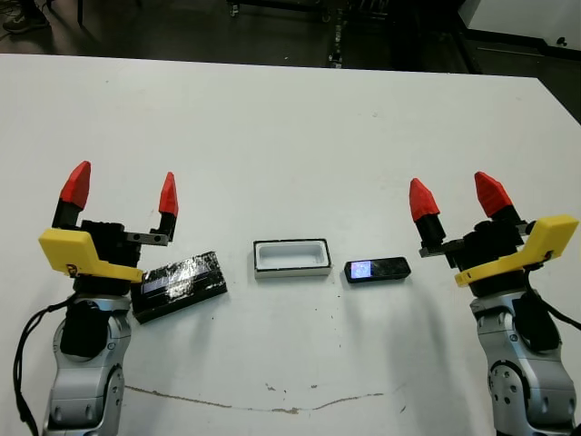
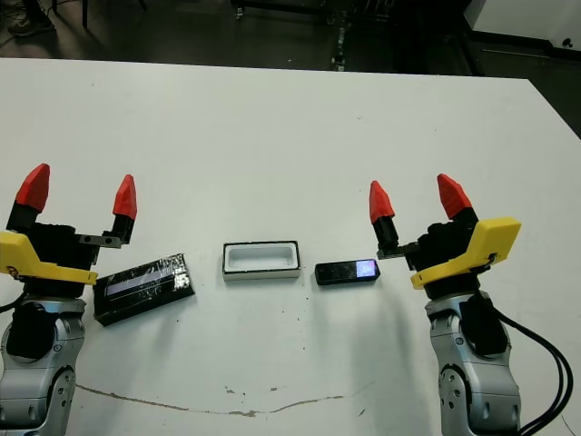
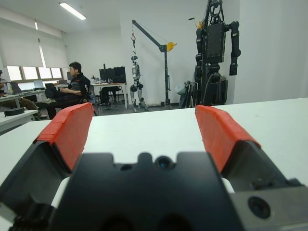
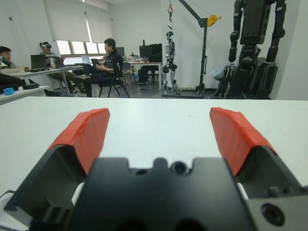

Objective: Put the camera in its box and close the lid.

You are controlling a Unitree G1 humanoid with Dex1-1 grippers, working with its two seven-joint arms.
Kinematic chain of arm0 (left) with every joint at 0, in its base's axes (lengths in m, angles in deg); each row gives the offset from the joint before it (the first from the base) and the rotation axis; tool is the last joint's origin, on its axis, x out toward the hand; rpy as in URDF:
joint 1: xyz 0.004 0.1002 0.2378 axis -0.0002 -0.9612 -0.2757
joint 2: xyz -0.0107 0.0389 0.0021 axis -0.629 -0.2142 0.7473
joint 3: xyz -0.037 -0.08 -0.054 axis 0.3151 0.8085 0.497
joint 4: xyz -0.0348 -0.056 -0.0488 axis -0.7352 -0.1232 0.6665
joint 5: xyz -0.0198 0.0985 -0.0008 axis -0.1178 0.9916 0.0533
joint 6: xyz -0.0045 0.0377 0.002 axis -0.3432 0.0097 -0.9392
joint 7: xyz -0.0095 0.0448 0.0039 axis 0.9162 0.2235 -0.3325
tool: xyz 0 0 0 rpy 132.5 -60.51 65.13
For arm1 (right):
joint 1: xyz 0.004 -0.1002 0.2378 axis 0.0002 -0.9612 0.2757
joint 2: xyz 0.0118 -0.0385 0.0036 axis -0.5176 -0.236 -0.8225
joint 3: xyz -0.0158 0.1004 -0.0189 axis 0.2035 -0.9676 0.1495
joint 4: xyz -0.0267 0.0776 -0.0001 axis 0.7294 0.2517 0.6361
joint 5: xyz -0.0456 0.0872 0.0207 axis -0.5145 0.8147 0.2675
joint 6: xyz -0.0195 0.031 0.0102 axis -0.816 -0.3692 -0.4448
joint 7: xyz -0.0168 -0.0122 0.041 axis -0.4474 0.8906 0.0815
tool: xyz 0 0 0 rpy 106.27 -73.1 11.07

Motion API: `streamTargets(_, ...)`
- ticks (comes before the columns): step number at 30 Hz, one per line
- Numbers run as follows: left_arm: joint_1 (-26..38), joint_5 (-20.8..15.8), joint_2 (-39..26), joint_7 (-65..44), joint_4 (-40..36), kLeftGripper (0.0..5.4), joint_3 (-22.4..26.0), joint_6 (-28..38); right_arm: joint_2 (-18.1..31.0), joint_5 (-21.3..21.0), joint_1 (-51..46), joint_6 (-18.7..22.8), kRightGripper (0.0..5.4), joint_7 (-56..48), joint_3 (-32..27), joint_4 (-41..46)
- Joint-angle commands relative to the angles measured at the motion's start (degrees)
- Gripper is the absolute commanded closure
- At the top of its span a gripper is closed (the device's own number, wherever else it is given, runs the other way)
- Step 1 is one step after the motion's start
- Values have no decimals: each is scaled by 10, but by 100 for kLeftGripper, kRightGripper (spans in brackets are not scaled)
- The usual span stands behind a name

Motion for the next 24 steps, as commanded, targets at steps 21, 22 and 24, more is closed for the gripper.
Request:
streamTargets(21, -3, 4, 0, -2, 12, 1, -3, 8, 172, 35, 104, 35, 0, -152, -31, -42)
streamTargets(22, -3, 5, 1, 0, 10, 1, -3, 6, 199, 37, 129, 41, 0, -180, -30, -57)
streamTargets(24, -4, 8, 3, 5, 4, 1, -5, 0, 244, 29, 173, 47, 0, -224, -22, -83)
